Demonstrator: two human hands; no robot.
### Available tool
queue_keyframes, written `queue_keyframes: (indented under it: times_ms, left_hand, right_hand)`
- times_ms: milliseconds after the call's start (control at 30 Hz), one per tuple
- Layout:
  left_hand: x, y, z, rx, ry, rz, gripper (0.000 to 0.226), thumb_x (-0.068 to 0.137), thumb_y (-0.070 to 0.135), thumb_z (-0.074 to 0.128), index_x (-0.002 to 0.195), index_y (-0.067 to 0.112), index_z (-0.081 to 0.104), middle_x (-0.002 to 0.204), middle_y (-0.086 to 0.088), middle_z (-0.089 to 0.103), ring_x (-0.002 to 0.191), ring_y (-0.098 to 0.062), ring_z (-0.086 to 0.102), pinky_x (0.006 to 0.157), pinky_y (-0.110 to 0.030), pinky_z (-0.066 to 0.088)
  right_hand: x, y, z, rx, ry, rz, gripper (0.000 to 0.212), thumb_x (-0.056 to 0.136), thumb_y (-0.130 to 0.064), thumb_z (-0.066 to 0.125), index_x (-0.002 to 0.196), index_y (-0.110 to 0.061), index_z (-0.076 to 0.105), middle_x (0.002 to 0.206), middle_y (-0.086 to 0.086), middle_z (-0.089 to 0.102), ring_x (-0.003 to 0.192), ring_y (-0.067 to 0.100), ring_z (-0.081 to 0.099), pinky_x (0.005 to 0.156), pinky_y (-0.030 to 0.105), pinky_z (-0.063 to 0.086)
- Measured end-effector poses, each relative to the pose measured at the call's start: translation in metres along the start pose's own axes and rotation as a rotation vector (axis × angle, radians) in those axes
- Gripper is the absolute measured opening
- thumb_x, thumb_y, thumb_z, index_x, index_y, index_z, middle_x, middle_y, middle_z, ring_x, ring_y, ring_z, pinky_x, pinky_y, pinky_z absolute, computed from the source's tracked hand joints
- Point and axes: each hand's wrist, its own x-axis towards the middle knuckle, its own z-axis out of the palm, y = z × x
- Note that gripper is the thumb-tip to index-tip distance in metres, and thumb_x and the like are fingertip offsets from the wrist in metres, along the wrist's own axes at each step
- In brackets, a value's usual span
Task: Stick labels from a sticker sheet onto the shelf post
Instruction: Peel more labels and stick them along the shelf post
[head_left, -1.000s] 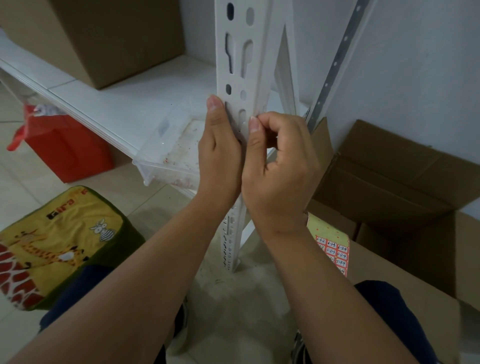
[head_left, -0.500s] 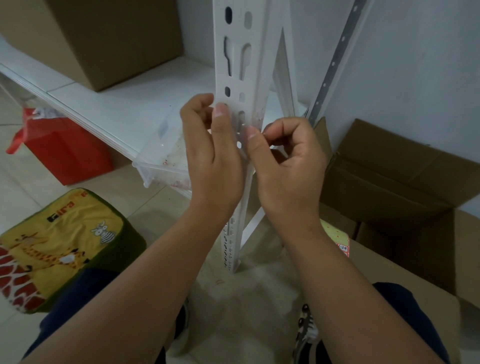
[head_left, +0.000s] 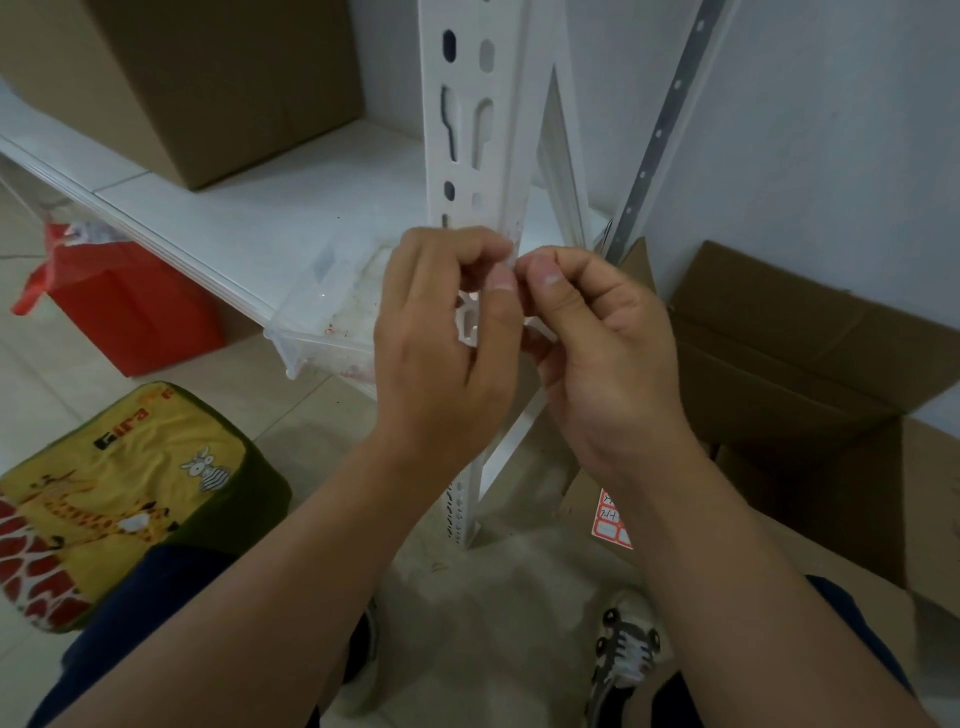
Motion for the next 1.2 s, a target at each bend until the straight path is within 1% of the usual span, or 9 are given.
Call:
queue_keyframes:
  times_ms: [100,200,400,500,633,800,900,1033,1200]
  left_hand:
    - [-0.001,0.003,0.000,-0.025,-0.035,0.036,0.016,0.093,0.005,0.051,0.094,-0.005,0.064,0.089,-0.001,0.057,0.078,-0.018,0.057,0.071,-0.022,0.047]
    - [-0.001,0.004,0.000,-0.033,-0.032,0.035,0.014,0.093,0.007,0.056,0.093,-0.003,0.066,0.088,0.001,0.060,0.075,-0.016,0.060,0.070,-0.022,0.049]
    - [0.003,0.005,-0.002,-0.016,-0.108,0.043,0.012,0.091,0.010,0.062,0.091,0.001,0.071,0.084,0.006,0.064,0.073,-0.009,0.064,0.070,-0.015,0.053]
    - [0.006,0.006,-0.005,-0.039,-0.175,0.027,0.011,0.089,0.010,0.064,0.093,0.003,0.073,0.085,0.008,0.065,0.077,-0.009,0.066,0.072,-0.010,0.053]
    - [0.009,0.007,-0.007,-0.050,-0.227,0.027,0.013,0.089,0.011,0.063,0.095,0.006,0.073,0.084,0.011,0.065,0.080,-0.009,0.067,0.073,-0.010,0.054]
    - [0.009,0.007,-0.009,-0.021,-0.287,0.005,0.015,0.090,0.016,0.061,0.094,0.008,0.073,0.083,0.013,0.064,0.083,-0.007,0.065,0.073,-0.009,0.053]
    - [0.008,0.004,-0.008,0.044,-0.309,0.027,0.017,0.092,0.018,0.058,0.091,0.007,0.071,0.080,0.011,0.062,0.080,-0.010,0.062,0.069,-0.015,0.053]
    - [0.004,0.000,-0.004,0.122,-0.213,0.078,0.014,0.091,0.012,0.060,0.085,0.002,0.067,0.074,-0.004,0.065,0.064,-0.014,0.059,0.061,-0.028,0.050]
    - [0.000,0.001,0.003,0.170,-0.077,0.087,0.017,0.092,0.012,0.058,0.082,0.000,0.066,0.074,-0.008,0.065,0.063,-0.017,0.059,0.059,-0.029,0.049]
  right_hand:
    - [-0.001,-0.004,-0.005,0.134,-0.025,0.080,0.017,0.091,-0.013,0.053,0.094,-0.001,0.064,0.077,0.004,0.066,0.078,0.018,0.062,0.074,0.029,0.055]
    - [-0.002,-0.005,-0.010,0.143,-0.027,0.108,0.021,0.083,-0.019,0.056,0.091,-0.002,0.064,0.078,0.009,0.063,0.084,0.028,0.059,0.076,0.034,0.053]
    - [-0.002,-0.005,-0.026,-0.155,-0.005,-0.034,0.020,0.085,-0.023,0.060,0.093,-0.007,0.069,0.088,0.021,0.067,0.087,0.041,0.063,0.079,0.041,0.057]
    - [-0.001,-0.005,-0.031,-0.272,-0.020,-0.113,0.012,0.093,-0.011,0.057,0.093,-0.010,0.069,0.083,0.011,0.069,0.079,0.031,0.065,0.072,0.031,0.058]
    - [-0.001,-0.006,-0.036,-0.344,-0.044,-0.153,0.012,0.093,-0.012,0.057,0.092,-0.011,0.069,0.077,-0.002,0.067,0.070,0.013,0.062,0.066,0.022,0.052]
    - [-0.002,-0.005,-0.039,-0.343,-0.045,-0.149,0.012,0.093,-0.012,0.058,0.093,-0.008,0.069,0.078,0.000,0.067,0.072,0.016,0.063,0.068,0.026,0.053]
    - [-0.001,-0.003,-0.038,-0.313,-0.024,-0.142,0.012,0.093,-0.010,0.058,0.094,-0.006,0.069,0.079,0.003,0.067,0.072,0.018,0.063,0.068,0.027,0.054]
    - [-0.003,0.001,-0.026,-0.213,0.021,-0.135,0.011,0.091,-0.006,0.060,0.090,-0.010,0.070,0.077,-0.002,0.071,0.073,0.015,0.066,0.068,0.024,0.054]
    - [-0.005,0.004,-0.013,-0.074,0.097,-0.134,0.012,0.090,0.000,0.060,0.091,-0.007,0.070,0.077,-0.005,0.072,0.073,0.009,0.070,0.068,0.018,0.053]
